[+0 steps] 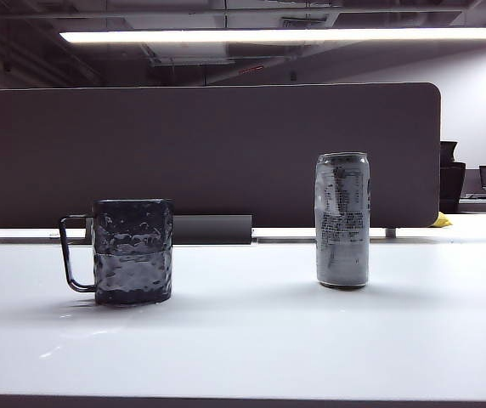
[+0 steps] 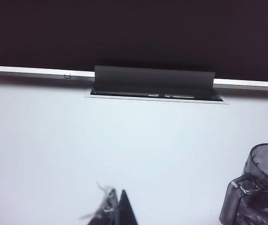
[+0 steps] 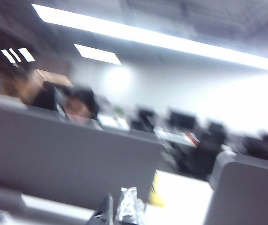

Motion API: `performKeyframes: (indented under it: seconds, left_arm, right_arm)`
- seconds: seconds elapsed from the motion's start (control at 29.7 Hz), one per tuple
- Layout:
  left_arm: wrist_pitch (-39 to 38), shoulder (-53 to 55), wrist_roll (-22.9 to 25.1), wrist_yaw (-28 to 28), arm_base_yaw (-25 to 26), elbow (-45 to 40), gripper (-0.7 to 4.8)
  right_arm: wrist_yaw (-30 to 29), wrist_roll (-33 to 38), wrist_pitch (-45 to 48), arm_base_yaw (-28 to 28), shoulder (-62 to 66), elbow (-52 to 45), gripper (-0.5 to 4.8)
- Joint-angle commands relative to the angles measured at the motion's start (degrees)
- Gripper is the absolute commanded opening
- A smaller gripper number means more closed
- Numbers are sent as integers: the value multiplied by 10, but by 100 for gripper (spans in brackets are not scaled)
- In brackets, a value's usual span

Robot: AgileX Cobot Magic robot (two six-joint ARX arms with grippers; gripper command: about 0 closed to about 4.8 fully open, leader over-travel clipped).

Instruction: Pick up the metal can, pour some water into the cup, then place the can back on the table.

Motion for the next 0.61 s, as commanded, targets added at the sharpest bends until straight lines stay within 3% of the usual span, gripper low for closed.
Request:
performKeyframes:
  seconds: [0.03, 0.13, 0.27, 0.61]
  left_arm:
    - [7, 0, 1, 2, 0, 1, -5]
    - [7, 0, 1, 2, 0, 1, -5]
    - [6, 0, 1, 2, 0, 1, -5]
    - [7, 0, 1, 2, 0, 1, -5]
  right_arm:
    - [-13, 35, -9, -80, -9, -65, 27]
    - [-42, 105, -9, -137, -35, -140, 27]
    - [-41, 150, -6, -165, -67, -226, 27]
    - [-38, 182, 24, -133, -85, -320, 27]
